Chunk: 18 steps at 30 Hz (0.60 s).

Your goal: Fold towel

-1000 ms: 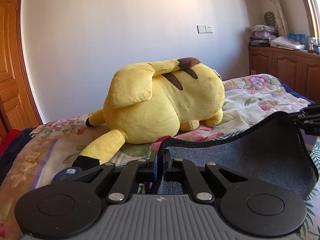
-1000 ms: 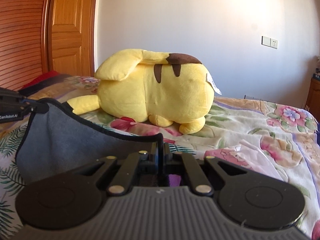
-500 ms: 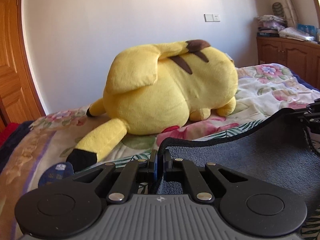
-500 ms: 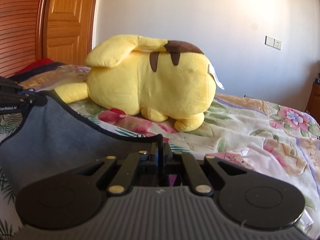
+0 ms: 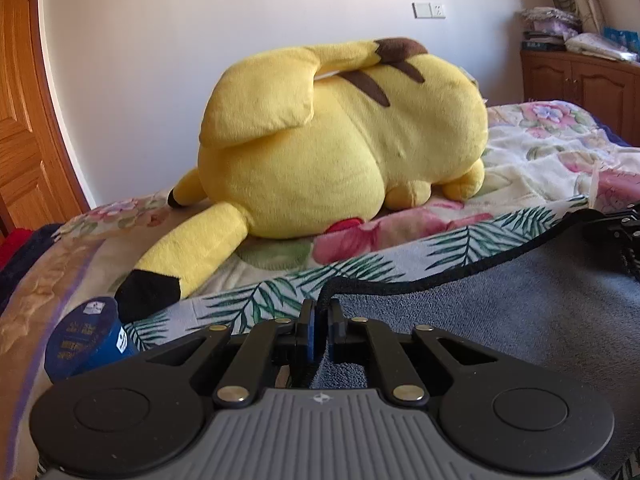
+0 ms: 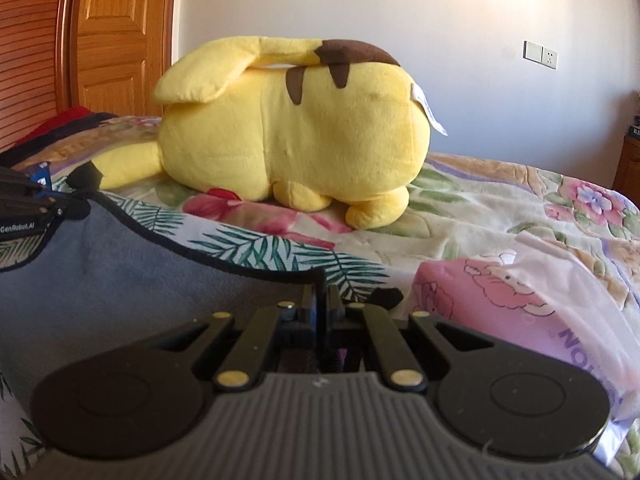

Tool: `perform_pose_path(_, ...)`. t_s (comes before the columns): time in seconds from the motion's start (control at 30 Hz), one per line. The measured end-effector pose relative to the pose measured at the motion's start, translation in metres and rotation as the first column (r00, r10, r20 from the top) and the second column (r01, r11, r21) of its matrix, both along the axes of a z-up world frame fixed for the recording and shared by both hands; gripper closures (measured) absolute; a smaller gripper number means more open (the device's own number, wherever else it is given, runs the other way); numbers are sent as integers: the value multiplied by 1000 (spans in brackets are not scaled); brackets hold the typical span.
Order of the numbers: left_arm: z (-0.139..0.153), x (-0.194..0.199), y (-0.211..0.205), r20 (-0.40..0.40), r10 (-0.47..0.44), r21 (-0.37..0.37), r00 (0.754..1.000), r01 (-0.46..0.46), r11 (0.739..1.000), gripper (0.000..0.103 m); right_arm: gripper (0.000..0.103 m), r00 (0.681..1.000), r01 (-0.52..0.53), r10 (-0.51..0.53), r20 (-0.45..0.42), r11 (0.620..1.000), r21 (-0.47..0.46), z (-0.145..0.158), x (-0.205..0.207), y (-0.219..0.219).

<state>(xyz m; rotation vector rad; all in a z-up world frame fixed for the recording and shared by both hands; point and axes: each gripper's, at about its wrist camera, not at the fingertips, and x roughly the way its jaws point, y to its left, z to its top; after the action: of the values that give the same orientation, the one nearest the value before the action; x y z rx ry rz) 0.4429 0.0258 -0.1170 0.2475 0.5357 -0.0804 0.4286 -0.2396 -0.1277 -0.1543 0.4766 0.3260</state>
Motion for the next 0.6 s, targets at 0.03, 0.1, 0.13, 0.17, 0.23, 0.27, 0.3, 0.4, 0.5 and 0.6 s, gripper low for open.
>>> perform_pose_path(0.03, -1, 1, 0, -11, -1, -4, 1000, 1, 1000, 103, 98, 1000, 0, 0, -3, 1000, -5, -1, 0, 1)
perform_pose_path(0.1, -2, 1, -1, -22, 0, -5, 1000, 0, 1000, 100, 90, 1000, 7, -7, -7, 1000, -14, -2, 1, 1)
perform_pose_path(0.13, -2, 0, -2, -20, -1, 3, 1000, 1, 1000, 90, 85, 1000, 8, -8, -10, 1000, -10, -2, 1, -1)
perform_pose_path(0.17, -3, -2, -3, -17, -3, 6, 1000, 3, 1000, 86, 70, 1000, 9, -9, -14, 1000, -5, -2, 1, -2)
perform_pose_path(0.23, -2, -5, -3, -23, -6, -7, 1000, 6, 1000, 83, 52, 1000, 17, -17, -14, 1000, 11, -1, -1, -4)
perform_pose_path(0.27, -1, -6, -3, -28, -6, -14, 1000, 6, 1000, 82, 52, 1000, 20, -20, -12, 1000, 17, 0, -3, -5)
perform_pose_path(0.3, -1, -9, -4, -31, -6, -16, 999, 5, 1000, 79, 52, 1000, 20, -20, -13, 1000, 21, 1, -4, -6)
perform_pose_path(0.4, 3, -19, -7, -39, 3, -24, 999, -4, 1000, 66, 52, 1000, 16, -15, -22, 999, 28, 6, -11, -7)
perform_pose_path(0.5, 8, -34, -10, -49, -8, -37, 999, 6, 999, 57, 52, 999, 6, -5, -38, 999, 34, 13, -22, -8)
perform_pose_path(0.6, 14, -48, -13, -61, -9, -32, 998, 7, 999, 54, 52, 999, -6, 8, -52, 999, 43, 21, -37, -11)
